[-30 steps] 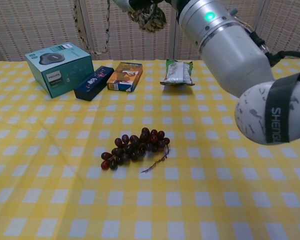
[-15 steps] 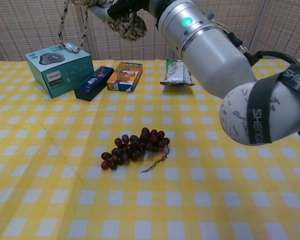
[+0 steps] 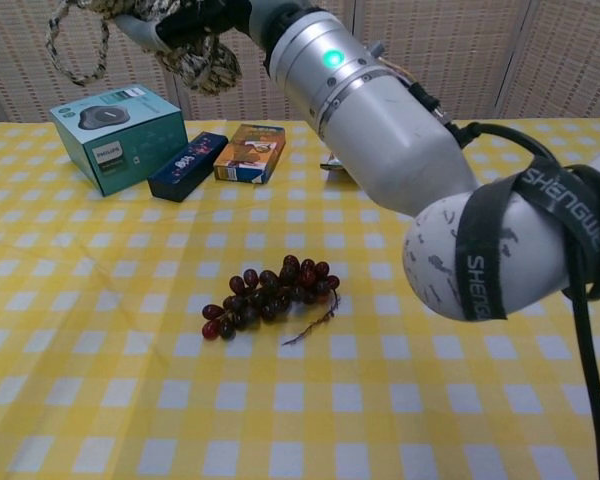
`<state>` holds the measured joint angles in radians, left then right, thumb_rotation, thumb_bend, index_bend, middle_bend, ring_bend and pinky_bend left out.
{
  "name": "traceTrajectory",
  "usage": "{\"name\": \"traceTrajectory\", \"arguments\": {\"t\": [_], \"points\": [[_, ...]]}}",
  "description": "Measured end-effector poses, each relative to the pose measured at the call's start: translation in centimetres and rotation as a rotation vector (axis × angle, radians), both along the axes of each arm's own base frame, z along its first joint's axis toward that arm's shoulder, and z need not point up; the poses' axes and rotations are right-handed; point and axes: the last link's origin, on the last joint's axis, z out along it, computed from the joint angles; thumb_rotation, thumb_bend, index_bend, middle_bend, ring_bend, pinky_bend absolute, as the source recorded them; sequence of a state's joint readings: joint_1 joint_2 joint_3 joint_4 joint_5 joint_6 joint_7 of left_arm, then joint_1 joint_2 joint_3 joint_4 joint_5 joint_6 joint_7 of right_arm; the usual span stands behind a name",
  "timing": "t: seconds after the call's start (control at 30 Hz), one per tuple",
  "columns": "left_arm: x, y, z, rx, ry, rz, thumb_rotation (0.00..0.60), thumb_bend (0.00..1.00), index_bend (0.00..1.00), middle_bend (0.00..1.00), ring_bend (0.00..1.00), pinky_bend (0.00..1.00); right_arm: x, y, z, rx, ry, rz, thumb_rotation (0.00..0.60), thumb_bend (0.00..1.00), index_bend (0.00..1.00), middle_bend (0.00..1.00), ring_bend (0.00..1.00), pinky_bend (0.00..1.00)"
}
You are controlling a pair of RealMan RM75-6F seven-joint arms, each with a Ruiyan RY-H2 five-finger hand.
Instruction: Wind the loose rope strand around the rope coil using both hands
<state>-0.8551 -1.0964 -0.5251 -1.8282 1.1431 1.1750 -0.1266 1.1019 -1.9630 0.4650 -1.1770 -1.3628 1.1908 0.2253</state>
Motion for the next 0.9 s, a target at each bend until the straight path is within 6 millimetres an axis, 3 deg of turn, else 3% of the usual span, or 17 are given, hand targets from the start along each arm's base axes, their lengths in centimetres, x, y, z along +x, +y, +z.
{"name": "traceTrajectory", "arguments": {"t": [0.4,0.9], "points": [[-0.6,0.8,-0.8,-0.021,0.044,0.074,0.6,0.38,0.73,1.0,1.0,1.0,0.2,0.5,-0.1,0.01,-0.052,0.054,0.6,0.25,0.88,0.7,0.59,0.65],[-2.6,2.9,-1.6,-0.064,0.06,0.224,0.6,0.38,0.73,1.0,1.0,1.0,-1.4,1.0,-0.2,0.038,-0.181,0.104,0.6,0.2,0.89,0.71,0.6,0.68]]}}
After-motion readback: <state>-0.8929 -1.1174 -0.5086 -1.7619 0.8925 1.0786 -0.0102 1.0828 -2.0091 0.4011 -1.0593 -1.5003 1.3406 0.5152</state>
